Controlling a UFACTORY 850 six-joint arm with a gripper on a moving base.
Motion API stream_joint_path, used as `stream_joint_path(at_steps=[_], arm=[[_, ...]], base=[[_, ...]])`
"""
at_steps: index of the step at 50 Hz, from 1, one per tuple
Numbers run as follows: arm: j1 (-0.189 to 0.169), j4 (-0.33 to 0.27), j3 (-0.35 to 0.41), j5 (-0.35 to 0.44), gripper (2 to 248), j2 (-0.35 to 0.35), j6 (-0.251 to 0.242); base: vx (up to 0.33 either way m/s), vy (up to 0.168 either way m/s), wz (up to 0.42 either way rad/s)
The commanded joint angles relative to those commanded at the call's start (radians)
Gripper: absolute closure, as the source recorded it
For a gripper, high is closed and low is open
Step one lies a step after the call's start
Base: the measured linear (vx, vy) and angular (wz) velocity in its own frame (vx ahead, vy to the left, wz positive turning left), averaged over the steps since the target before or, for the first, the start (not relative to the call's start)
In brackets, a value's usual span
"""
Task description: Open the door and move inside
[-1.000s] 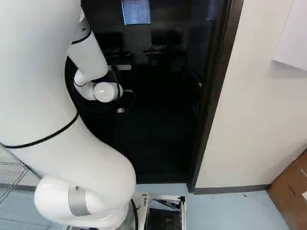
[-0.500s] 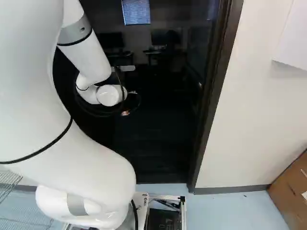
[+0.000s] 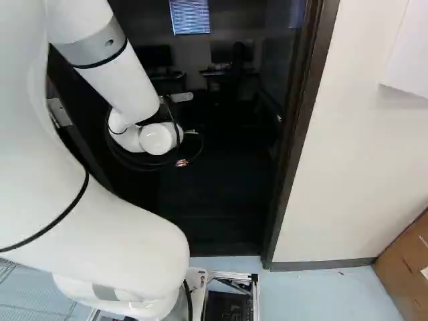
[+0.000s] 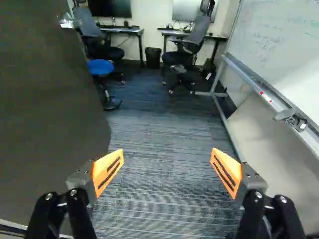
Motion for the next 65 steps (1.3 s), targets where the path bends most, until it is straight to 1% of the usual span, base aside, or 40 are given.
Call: stream_joint_path(at_steps=[8, 18, 41, 53, 65], arm=[[-0.029, -0.029, 0.024, 0.0, 3, 0.027, 0.0], [-0.06, -0.039, 0.049, 0.0, 3, 0.055, 0.0], [-0.062, -0.023, 0.075, 0.026, 3, 0.059, 0.0], [-0.064, 0.0, 0.113, 0.062, 3, 0.066, 0.0], [-0.066, 0.032, 0.166, 0.113, 3, 0.076, 0.0]], base=[[0.0, 0.0, 0.0], [0.0, 0.0, 0.0], [0.0, 0.0, 0.0], [0.0, 0.0, 0.0], [0.0, 0.0, 0.0]])
